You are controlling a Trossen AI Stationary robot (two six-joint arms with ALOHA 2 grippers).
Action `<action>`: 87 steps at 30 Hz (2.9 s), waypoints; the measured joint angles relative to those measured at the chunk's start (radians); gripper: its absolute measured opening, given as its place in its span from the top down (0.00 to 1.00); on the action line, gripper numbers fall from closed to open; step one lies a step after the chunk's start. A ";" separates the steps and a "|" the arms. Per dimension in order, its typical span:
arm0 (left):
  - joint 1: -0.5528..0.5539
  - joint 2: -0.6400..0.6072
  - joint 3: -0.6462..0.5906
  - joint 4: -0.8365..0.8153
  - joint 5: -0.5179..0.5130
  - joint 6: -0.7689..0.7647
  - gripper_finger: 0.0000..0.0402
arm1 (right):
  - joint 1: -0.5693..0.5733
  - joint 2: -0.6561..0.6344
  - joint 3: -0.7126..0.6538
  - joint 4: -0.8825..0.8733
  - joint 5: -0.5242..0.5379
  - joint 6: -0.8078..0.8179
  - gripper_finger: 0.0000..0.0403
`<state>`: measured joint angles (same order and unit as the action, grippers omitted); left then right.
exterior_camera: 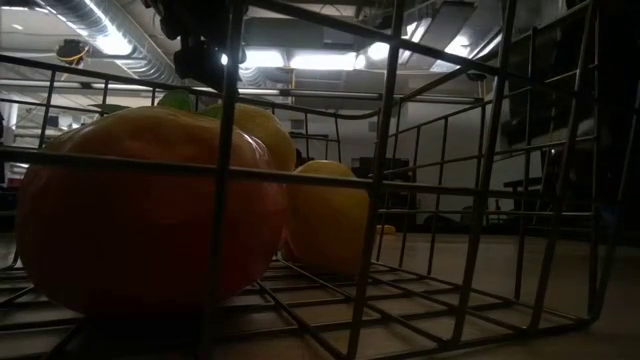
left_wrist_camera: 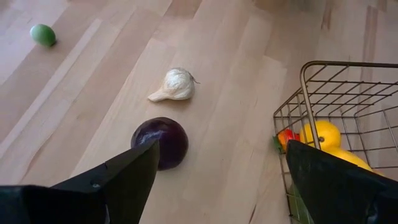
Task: Sort produce into baskets
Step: Put the green bell pepper into the white bin
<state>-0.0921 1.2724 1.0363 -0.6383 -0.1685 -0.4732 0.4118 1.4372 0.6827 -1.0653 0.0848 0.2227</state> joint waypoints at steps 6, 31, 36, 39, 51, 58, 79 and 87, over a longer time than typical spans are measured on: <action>0.000 0.000 0.000 0.000 -0.001 -0.001 0.14 | 0.000 0.000 0.004 0.038 -0.010 0.000 0.44; 0.000 0.000 0.000 0.000 -0.001 -0.003 0.14 | 0.000 0.000 0.003 0.122 -0.102 -0.001 0.71; 0.000 0.000 0.000 0.009 -0.001 -0.003 0.14 | 0.000 0.000 0.004 0.134 -0.096 -0.001 0.71; 0.000 0.000 0.000 0.038 0.000 -0.001 0.14 | 0.000 0.000 0.025 0.129 -0.096 -0.001 0.71; -0.023 0.000 0.000 0.355 0.000 0.080 0.14 | 0.000 0.000 0.348 0.121 0.163 -0.174 0.71; -0.076 0.000 0.000 0.599 0.000 0.235 0.14 | 0.000 0.000 0.618 0.206 0.414 -0.367 0.71; -0.171 0.000 0.000 0.725 0.000 0.640 0.14 | 0.000 0.000 0.749 0.901 0.066 -0.836 0.71; -0.170 0.007 0.000 0.849 0.000 0.730 0.14 | 0.000 0.000 0.749 0.982 0.053 -0.861 0.71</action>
<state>-0.2623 1.2790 1.0367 0.2110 -0.1684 0.2569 0.4118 1.4376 1.4319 -0.0837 0.1379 -0.6385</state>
